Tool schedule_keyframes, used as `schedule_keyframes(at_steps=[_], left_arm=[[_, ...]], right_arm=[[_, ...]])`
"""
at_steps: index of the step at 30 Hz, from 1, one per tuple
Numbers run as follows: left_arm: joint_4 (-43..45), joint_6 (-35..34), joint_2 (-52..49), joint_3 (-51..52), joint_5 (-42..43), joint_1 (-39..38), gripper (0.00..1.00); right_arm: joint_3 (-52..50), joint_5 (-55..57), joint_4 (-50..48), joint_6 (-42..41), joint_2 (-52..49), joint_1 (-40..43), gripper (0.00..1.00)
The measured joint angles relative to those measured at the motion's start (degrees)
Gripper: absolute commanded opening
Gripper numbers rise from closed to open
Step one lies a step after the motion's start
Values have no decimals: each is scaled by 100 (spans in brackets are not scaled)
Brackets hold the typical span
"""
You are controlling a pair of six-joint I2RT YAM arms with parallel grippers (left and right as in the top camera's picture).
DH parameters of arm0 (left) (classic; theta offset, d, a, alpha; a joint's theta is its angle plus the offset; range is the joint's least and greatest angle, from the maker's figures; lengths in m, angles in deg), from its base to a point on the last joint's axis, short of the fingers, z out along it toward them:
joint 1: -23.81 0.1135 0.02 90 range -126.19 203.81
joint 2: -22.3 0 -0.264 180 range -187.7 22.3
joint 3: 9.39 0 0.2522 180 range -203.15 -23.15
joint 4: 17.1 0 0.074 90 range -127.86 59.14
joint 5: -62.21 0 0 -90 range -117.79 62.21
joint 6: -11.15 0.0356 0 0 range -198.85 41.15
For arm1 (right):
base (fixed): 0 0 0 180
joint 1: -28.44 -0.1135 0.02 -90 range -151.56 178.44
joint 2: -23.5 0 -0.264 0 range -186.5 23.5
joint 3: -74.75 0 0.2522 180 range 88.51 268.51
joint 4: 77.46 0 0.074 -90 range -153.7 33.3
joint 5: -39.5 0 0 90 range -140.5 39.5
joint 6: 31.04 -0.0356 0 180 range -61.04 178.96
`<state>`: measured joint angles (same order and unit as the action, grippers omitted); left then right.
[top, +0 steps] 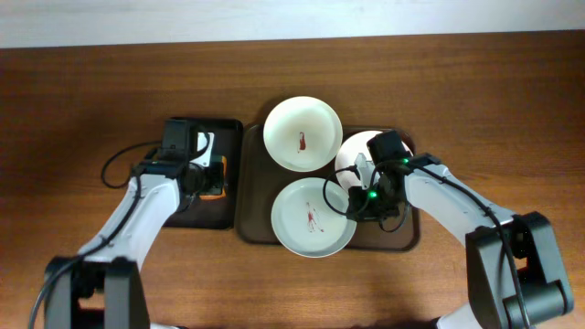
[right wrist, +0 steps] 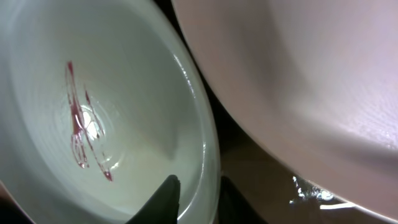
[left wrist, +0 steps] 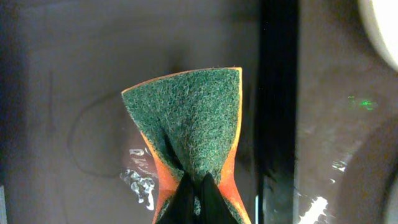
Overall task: Clean dirty plates on tray and stack at the side
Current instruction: 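Grasp the green-orange sponge with the left gripper and lift it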
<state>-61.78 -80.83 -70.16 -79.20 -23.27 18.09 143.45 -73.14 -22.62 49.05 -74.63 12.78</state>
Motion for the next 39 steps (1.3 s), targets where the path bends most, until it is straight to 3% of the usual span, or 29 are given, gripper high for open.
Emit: schedule_keyframes(at_steps=[6,24,39], left_arm=[[-52,0,507,0,0,0,0],[761,0,2063,0,-2,-2,0],[1985,-2,2363,0,0,0,0]], right_arm=[[0,-2,-138,-39,-35,0,4],[2,0,-883,-240,-42,0,4],[2,0,-920,-236,-42,0,4]])
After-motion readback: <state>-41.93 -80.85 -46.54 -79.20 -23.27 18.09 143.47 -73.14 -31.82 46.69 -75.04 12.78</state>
